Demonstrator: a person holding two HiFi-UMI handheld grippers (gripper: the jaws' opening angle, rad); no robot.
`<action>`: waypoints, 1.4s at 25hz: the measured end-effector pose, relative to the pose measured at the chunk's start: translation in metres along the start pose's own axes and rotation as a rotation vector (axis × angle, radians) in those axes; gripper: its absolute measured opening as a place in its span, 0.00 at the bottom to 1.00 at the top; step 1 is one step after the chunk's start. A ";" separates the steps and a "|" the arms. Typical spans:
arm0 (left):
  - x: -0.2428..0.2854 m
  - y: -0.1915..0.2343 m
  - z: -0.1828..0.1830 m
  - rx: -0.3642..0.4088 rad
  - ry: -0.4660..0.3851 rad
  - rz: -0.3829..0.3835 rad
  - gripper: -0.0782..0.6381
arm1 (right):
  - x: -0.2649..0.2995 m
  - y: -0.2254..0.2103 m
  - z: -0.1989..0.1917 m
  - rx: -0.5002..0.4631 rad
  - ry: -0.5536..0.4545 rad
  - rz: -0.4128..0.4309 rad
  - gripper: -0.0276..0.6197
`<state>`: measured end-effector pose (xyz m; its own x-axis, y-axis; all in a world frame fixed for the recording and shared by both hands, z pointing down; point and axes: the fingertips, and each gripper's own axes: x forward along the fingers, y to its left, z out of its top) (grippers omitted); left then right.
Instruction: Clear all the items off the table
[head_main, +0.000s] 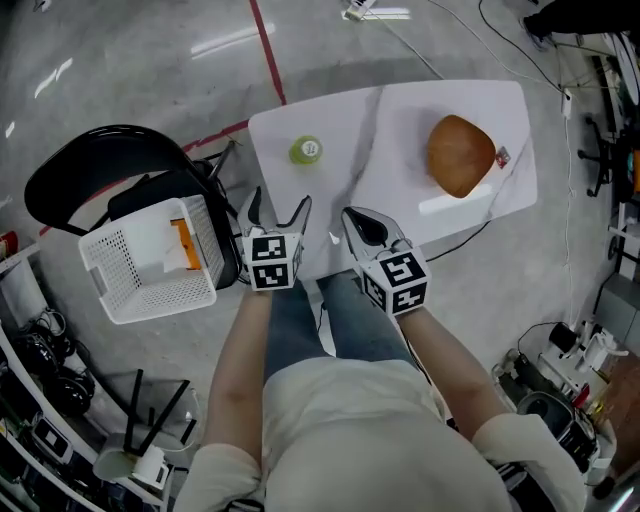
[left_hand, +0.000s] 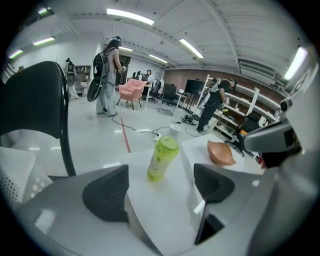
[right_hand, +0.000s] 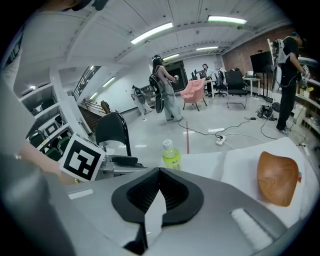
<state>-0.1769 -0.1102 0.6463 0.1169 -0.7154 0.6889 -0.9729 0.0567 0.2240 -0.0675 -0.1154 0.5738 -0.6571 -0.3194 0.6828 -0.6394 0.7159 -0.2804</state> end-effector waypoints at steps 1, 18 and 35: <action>0.009 -0.002 -0.002 -0.004 0.000 -0.007 0.67 | 0.003 -0.005 -0.003 0.008 0.005 0.001 0.04; 0.138 -0.011 -0.012 0.110 0.005 0.014 0.78 | 0.038 -0.073 -0.054 0.104 0.093 0.024 0.04; 0.160 0.000 -0.016 0.185 0.054 0.093 0.52 | 0.036 -0.092 -0.068 0.151 0.104 -0.003 0.04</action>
<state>-0.1546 -0.2139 0.7676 0.0310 -0.6745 0.7376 -0.9994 -0.0119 0.0311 -0.0048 -0.1505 0.6703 -0.6152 -0.2495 0.7478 -0.6992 0.6110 -0.3713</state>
